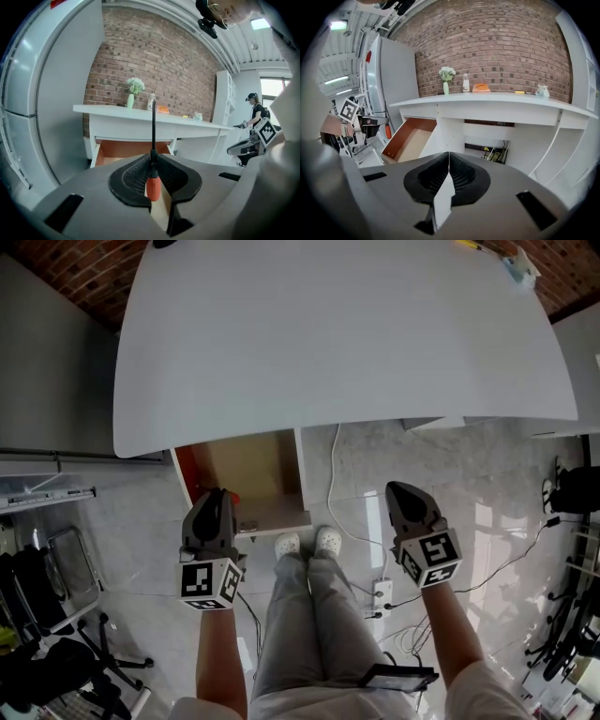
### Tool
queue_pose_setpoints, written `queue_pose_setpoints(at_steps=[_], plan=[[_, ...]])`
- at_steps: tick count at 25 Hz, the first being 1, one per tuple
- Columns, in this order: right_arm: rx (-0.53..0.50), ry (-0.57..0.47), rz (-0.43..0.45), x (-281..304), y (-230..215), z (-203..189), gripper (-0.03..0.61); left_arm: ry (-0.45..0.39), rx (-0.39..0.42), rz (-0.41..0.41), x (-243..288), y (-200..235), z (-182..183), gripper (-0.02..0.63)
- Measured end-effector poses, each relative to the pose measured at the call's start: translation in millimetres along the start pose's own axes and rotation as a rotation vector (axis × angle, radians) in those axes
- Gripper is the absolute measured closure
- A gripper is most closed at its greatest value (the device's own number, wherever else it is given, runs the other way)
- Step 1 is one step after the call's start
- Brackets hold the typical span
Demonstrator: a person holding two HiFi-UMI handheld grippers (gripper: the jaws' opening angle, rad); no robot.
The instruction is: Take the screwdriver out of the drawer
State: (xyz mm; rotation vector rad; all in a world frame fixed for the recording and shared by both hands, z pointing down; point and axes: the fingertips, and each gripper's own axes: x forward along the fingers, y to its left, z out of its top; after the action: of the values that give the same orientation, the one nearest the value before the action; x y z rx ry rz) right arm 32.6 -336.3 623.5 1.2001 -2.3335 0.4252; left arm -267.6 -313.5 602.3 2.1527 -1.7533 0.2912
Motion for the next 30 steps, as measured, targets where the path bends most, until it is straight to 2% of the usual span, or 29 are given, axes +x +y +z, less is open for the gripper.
queue_pose_setpoints(at_steps=[5, 11, 17, 19, 22, 30], plan=[[-0.039, -0.025, 0.011, -22.9, 8.8, 39.2, 0.557, -0.054, 0.033, -0.003, -16.4, -6.8, 41.6, 0.555], [-0.076, -0.066, 0.021, -53.6, 19.1, 94.4, 0.558, -0.114, 0.037, 0.016, -42.6, -14.5, 86.6, 0.555], [-0.149, -0.127, 0.023, -86.3, 31.2, 153.1, 0.557, -0.175, 0.04, 0.018, -71.9, -25.0, 137.4, 0.555], [-0.162, -0.177, 0.024, -95.5, 34.2, 170.6, 0.558, -0.189, 0.053, 0.014, -80.0, -28.5, 153.0, 0.555], [-0.149, -0.217, 0.019, -109.8, 38.0, 191.9, 0.558, -0.205, 0.069, 0.011, -91.1, -32.1, 172.3, 0.555], [-0.102, -0.283, 0.001, -147.2, 46.2, 228.2, 0.557, -0.288, 0.051, 0.009, -115.3, -42.8, 222.3, 0.555]])
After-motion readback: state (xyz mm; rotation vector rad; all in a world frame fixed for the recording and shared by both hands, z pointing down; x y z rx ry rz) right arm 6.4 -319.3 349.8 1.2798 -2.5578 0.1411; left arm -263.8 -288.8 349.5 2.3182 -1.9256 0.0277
